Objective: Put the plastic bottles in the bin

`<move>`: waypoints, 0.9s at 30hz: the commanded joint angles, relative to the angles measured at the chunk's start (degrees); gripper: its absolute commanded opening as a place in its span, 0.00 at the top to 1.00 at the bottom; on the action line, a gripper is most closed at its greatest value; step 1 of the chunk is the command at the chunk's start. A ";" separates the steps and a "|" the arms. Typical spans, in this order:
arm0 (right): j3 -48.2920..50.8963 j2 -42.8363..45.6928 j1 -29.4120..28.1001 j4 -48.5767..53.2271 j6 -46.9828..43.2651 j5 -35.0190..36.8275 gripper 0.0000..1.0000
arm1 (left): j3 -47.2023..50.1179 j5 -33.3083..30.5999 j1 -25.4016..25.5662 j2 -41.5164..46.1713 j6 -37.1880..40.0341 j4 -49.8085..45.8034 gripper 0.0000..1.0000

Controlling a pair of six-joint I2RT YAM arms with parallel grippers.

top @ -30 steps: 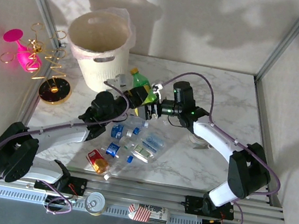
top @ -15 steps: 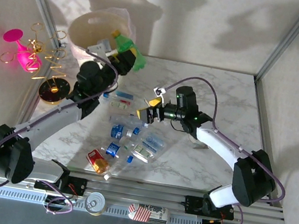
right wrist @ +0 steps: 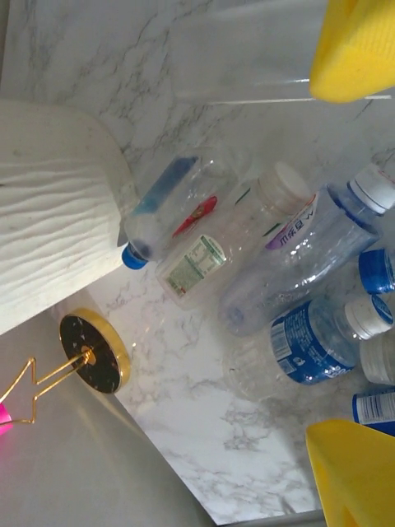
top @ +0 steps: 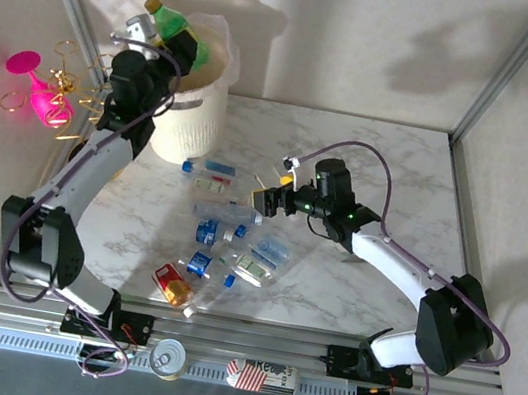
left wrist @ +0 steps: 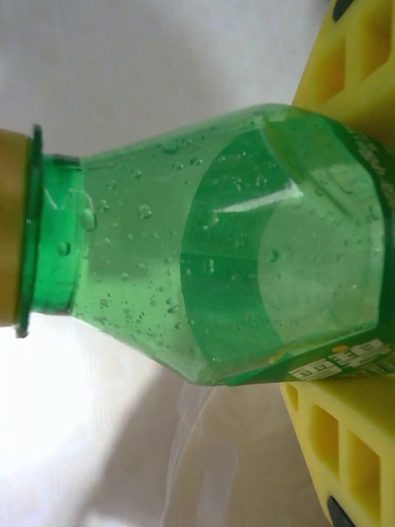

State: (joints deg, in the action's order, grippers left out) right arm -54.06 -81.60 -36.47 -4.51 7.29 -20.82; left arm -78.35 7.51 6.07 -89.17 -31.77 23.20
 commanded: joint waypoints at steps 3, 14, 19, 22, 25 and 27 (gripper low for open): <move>0.41 1.62 0.34 3.26 0.36 4.85 0.01 | -8.20 4.71 -2.46 -7.10 -0.96 -7.73 0.60; 0.54 2.21 0.34 6.64 0.14 7.80 0.01 | -11.54 2.79 -2.81 -12.87 0.35 -12.30 0.48; -0.15 2.08 0.34 7.63 0.01 8.42 0.01 | -12.07 2.85 -2.81 -12.45 0.01 -12.65 0.21; -1.26 1.40 0.35 8.32 -0.17 8.61 0.01 | -12.20 3.52 -2.73 -11.42 -0.12 -12.83 0.13; -2.50 0.39 0.35 9.06 -0.35 8.60 0.01 | -12.24 4.24 -2.51 -9.57 -0.22 -12.68 0.09; -3.14 -0.15 0.34 9.00 -0.43 8.51 0.01 | -12.06 4.77 -2.16 -7.81 -0.16 -12.59 0.07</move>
State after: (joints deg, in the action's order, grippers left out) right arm -54.68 -80.99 -36.40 3.95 7.22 -13.06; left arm -88.51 10.57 3.55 -101.45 -31.90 10.17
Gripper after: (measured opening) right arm 0.987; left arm 0.921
